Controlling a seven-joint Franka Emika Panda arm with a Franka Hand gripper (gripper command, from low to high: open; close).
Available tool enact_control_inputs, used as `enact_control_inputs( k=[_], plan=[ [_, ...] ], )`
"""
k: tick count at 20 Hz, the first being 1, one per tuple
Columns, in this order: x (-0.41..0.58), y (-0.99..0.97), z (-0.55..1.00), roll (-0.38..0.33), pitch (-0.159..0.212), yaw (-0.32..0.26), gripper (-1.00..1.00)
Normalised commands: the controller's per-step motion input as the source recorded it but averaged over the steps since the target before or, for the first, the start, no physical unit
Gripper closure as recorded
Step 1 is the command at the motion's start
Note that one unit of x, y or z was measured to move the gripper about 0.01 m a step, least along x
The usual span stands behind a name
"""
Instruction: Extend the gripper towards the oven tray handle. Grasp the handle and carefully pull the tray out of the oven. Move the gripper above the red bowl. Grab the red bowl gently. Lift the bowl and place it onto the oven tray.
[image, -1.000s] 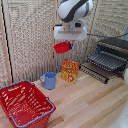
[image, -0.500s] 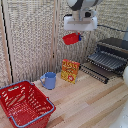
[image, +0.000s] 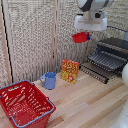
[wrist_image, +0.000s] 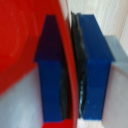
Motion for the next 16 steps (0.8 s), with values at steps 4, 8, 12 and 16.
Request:
enact_control_inputs(
  k=[4, 8, 12, 16],
  plan=[
    [-0.253, -0.89, 0.0, 0.064, 0.001, -0.074, 1.0],
    [-0.244, -0.9, -0.01, 0.059, 0.001, -0.074, 1.0],
    [-0.057, -0.96, -0.16, 0.081, 0.0, -0.031, 1.0],
    [0.062, -0.94, -0.34, 0.098, 0.0, -0.021, 1.0]
  ],
)
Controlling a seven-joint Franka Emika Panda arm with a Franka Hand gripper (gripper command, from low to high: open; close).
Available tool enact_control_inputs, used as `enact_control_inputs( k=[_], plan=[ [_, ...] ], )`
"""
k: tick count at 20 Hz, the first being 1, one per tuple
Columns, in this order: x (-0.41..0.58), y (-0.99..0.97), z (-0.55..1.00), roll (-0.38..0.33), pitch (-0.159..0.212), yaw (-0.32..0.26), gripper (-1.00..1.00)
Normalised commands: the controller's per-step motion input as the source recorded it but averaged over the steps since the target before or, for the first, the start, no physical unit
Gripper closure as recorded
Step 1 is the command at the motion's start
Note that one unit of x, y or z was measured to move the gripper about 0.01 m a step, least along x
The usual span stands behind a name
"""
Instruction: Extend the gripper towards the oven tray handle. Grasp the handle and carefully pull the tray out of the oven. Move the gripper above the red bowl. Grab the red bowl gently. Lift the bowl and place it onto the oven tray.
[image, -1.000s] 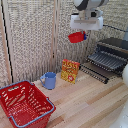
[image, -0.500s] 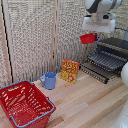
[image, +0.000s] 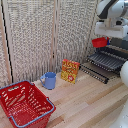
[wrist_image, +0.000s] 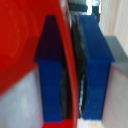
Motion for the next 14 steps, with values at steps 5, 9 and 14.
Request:
enact_control_inputs(
  k=[5, 9, 14],
  plan=[
    [0.022, -0.73, -0.26, 0.078, 0.0, -0.009, 1.0],
    [0.0, -0.58, -0.12, 0.054, 0.0, -0.002, 1.0],
    [0.0, -0.3, -0.13, 0.006, -0.015, -0.046, 1.0]
  ],
)
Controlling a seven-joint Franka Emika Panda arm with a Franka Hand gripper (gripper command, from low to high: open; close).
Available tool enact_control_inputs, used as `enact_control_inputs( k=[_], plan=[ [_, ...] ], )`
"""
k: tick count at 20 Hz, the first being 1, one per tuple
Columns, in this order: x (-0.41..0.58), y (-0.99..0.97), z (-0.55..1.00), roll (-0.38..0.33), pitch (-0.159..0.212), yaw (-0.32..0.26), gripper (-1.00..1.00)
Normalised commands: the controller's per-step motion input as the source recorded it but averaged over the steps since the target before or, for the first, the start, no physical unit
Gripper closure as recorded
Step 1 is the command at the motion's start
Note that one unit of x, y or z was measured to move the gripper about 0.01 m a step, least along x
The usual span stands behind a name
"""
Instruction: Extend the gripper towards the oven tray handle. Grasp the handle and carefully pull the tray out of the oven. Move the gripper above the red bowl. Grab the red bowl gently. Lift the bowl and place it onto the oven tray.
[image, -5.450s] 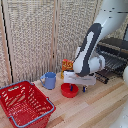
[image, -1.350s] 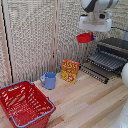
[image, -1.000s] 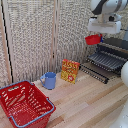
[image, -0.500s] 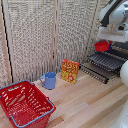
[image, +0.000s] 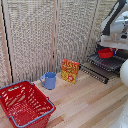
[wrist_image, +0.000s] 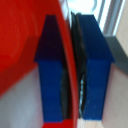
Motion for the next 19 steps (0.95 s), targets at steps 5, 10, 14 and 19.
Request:
enact_control_inputs(
  k=[5, 10, 14, 19],
  plan=[
    [-0.009, -0.06, -0.06, 0.0, -0.03, -0.058, -1.0],
    [-0.047, 0.0, 0.01, -0.003, -0.044, -0.054, -1.0],
    [0.064, 0.0, 0.33, -0.001, -0.044, -0.069, -1.0],
    [0.11, 0.02, 0.63, 0.0, -0.01, -0.127, -1.0]
  ],
)
